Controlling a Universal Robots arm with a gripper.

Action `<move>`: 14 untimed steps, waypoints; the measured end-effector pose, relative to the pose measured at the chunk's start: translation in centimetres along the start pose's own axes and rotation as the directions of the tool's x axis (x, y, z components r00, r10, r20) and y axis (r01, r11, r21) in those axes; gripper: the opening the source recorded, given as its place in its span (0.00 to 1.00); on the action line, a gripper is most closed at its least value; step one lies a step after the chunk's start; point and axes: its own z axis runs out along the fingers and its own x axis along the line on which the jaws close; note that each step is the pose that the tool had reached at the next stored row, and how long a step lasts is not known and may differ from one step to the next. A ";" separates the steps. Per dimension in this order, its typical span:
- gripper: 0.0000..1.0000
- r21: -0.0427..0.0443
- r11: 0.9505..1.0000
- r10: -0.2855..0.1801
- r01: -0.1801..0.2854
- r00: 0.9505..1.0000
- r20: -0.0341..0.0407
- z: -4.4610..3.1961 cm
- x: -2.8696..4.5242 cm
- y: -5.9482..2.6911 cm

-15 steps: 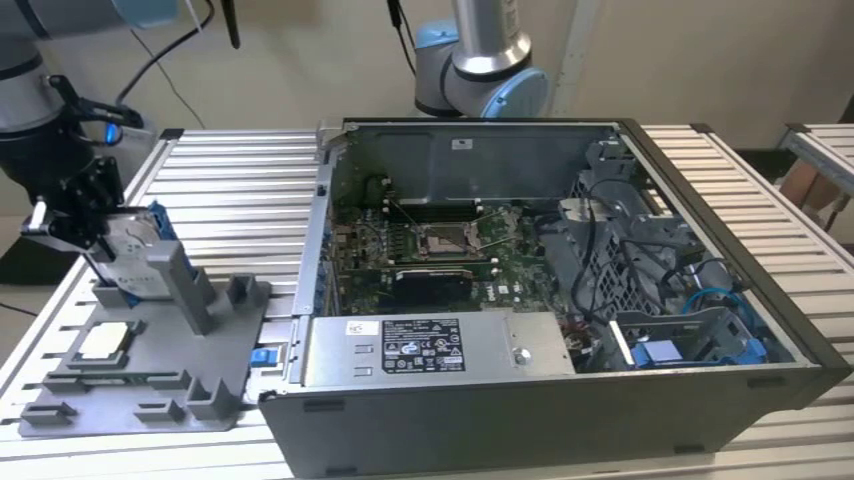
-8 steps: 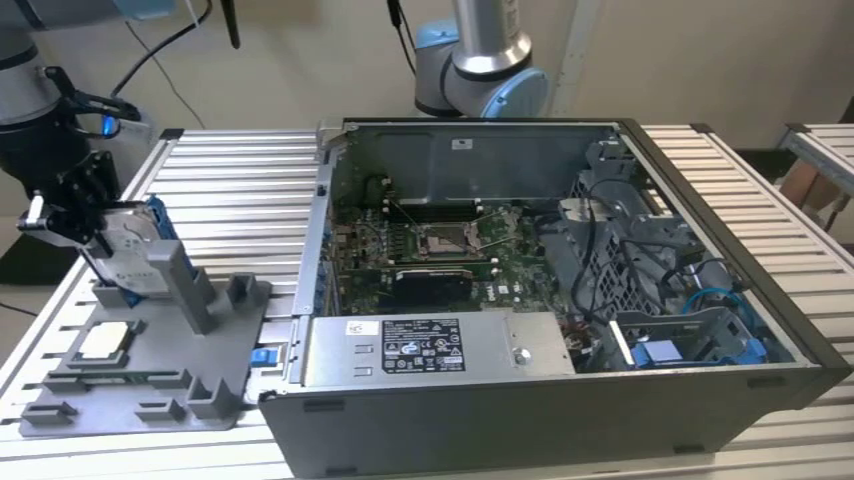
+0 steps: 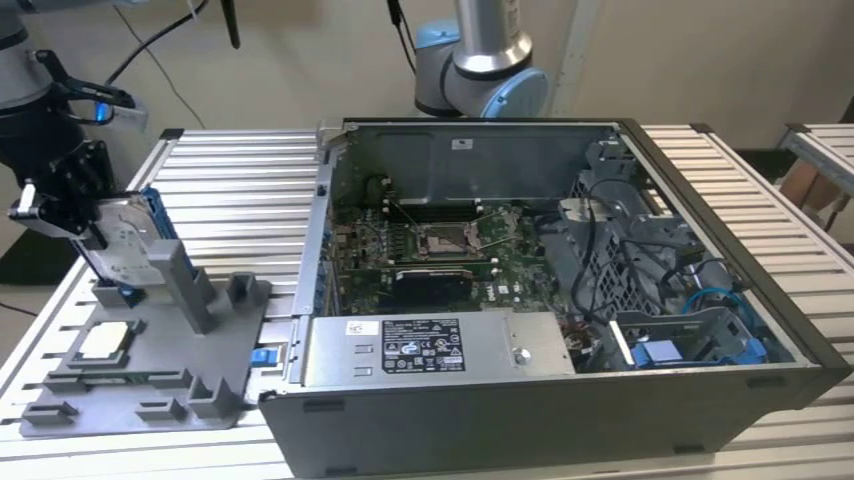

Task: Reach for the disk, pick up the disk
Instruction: 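Pick up the disk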

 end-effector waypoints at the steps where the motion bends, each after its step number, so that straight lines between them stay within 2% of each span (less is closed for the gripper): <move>1: 0.00 0.000 1.000 0.000 0.000 1.000 0.000 -0.19 0.00 0.00; 4: 0.00 0.000 1.000 -0.001 0.001 1.000 -0.006 -0.73 0.01 -0.01; 14: 0.00 0.000 1.000 -0.001 0.001 1.000 -0.005 -3.20 0.00 0.00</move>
